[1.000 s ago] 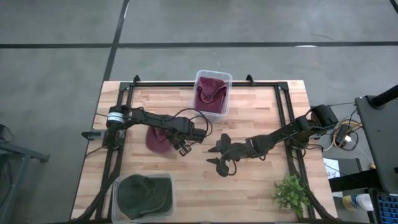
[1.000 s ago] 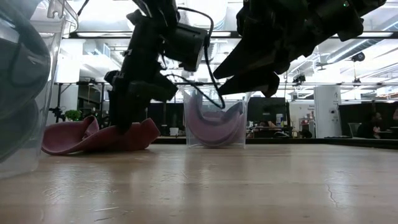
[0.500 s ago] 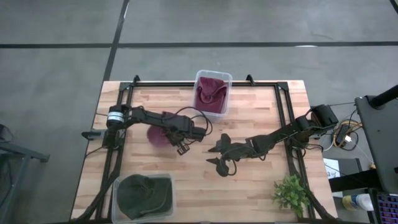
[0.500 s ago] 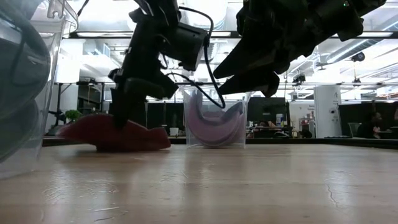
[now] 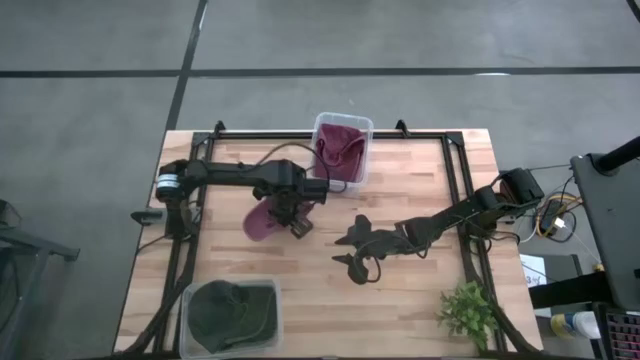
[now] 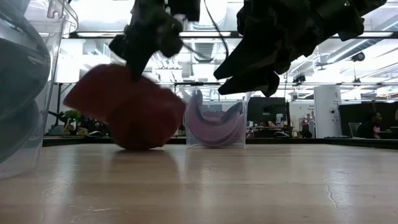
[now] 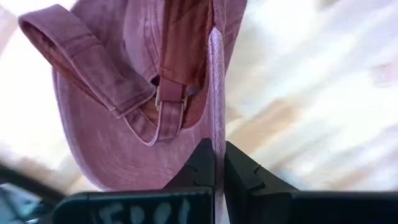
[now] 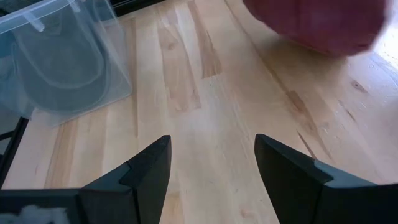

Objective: Pick & Place hat
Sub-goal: Put the red cap into the top transparent bin

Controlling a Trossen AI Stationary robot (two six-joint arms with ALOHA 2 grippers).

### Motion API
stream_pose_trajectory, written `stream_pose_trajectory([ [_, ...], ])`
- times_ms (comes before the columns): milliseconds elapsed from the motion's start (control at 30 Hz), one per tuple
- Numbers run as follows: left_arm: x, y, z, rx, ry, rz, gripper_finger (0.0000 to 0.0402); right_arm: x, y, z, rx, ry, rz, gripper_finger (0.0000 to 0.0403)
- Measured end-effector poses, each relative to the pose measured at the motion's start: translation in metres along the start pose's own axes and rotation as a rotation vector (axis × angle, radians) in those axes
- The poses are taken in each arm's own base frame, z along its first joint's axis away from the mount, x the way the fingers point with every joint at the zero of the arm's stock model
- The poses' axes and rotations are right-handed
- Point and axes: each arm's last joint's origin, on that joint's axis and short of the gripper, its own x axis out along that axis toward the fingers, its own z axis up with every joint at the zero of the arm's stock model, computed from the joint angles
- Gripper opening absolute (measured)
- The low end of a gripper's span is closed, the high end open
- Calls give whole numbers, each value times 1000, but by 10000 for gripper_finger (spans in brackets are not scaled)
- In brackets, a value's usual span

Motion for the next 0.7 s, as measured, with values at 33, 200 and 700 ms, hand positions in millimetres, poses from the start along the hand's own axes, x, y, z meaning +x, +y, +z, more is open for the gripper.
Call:
stream_pose_trajectory([
  [33, -7, -1, 0, -6, -13, -35, 7, 0, 1, 0, -5, 0, 2, 224],
  [200, -45, -4, -5, 9, -111, -153, 7, -2, 6, -2, -47, -7, 25, 224],
  [700, -120, 3, -28, 87, -314, -338, 7, -5, 17, -5, -91, -11, 60, 224],
])
